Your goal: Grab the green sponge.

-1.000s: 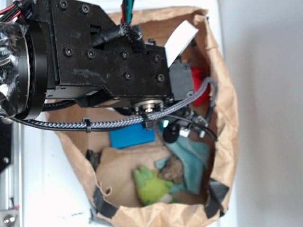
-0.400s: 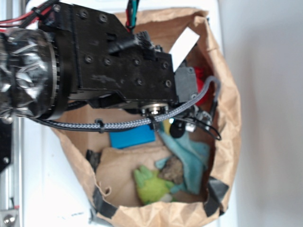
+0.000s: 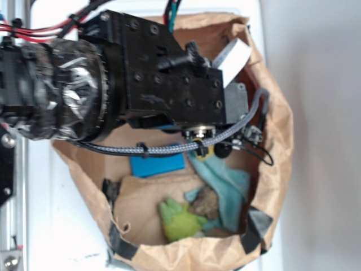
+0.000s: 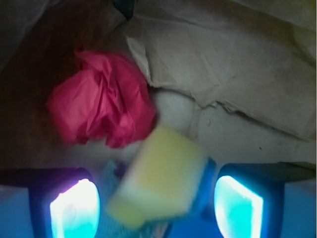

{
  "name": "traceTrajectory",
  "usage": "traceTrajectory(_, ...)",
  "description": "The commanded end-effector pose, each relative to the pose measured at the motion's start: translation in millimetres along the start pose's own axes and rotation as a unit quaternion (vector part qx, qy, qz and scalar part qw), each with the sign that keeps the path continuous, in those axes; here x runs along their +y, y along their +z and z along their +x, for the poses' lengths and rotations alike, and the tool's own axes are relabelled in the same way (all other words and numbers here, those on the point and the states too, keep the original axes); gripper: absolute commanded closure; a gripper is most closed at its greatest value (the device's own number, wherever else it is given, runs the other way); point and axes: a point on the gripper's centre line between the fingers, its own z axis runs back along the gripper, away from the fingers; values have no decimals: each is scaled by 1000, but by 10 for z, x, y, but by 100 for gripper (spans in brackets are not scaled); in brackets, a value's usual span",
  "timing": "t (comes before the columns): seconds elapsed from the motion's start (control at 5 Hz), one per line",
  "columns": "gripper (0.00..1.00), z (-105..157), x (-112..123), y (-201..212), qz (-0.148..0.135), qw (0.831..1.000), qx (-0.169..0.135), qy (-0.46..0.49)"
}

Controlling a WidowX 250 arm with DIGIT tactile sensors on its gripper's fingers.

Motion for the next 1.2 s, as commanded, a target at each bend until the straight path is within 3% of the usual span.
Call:
traceTrajectory(0.0, 0, 29, -89, 71, -22, 999, -25, 9)
traceTrajectory(0.4, 0, -94, -84, -36, -12, 999, -41, 3)
traceTrajectory(0.8, 0, -108, -55, 1, -8, 999, -38, -11)
traceTrajectory(1.0, 42, -101, -61, 12, -10, 999, -37, -8)
